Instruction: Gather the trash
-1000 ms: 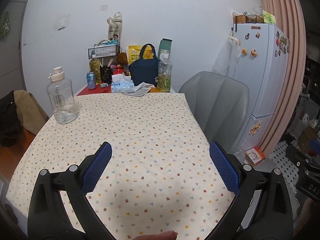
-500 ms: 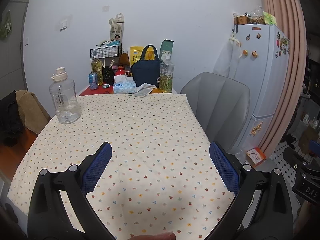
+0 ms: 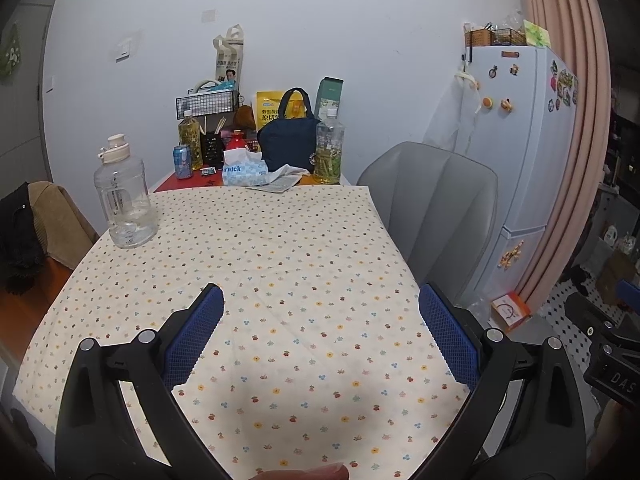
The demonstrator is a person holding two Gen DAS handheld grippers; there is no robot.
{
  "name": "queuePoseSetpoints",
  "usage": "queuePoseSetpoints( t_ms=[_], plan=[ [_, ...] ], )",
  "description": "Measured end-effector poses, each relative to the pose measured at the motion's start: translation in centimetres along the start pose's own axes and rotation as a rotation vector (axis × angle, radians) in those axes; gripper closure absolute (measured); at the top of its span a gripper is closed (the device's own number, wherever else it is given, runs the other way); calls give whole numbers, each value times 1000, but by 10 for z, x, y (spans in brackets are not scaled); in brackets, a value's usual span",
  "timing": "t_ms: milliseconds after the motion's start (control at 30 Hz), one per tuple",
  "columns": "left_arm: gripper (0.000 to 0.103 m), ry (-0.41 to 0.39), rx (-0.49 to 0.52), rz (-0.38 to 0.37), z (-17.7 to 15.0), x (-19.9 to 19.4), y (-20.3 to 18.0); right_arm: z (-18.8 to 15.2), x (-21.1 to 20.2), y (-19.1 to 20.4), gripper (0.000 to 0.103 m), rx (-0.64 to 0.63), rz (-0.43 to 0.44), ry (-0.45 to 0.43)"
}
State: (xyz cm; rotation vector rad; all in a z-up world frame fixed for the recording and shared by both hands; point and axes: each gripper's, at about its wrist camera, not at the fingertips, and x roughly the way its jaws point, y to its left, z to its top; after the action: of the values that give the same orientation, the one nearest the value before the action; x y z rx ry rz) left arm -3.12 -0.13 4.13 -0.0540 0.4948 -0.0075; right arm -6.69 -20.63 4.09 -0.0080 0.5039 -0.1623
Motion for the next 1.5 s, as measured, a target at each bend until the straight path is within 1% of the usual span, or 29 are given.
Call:
queuePoseSetpoints(
  t_ms=[867, 1100, 1500],
  plan=[
    [6, 8, 0, -6, -2, 4, 2, -2, 1, 2, 8, -7, -7, 1],
    [6, 5, 12, 3, -3, 3, -2, -3, 2, 1, 8, -6, -8, 5],
    [6, 23, 13, -16, -5, 10, -4, -4, 9, -1, 8, -4, -13, 17]
  ],
)
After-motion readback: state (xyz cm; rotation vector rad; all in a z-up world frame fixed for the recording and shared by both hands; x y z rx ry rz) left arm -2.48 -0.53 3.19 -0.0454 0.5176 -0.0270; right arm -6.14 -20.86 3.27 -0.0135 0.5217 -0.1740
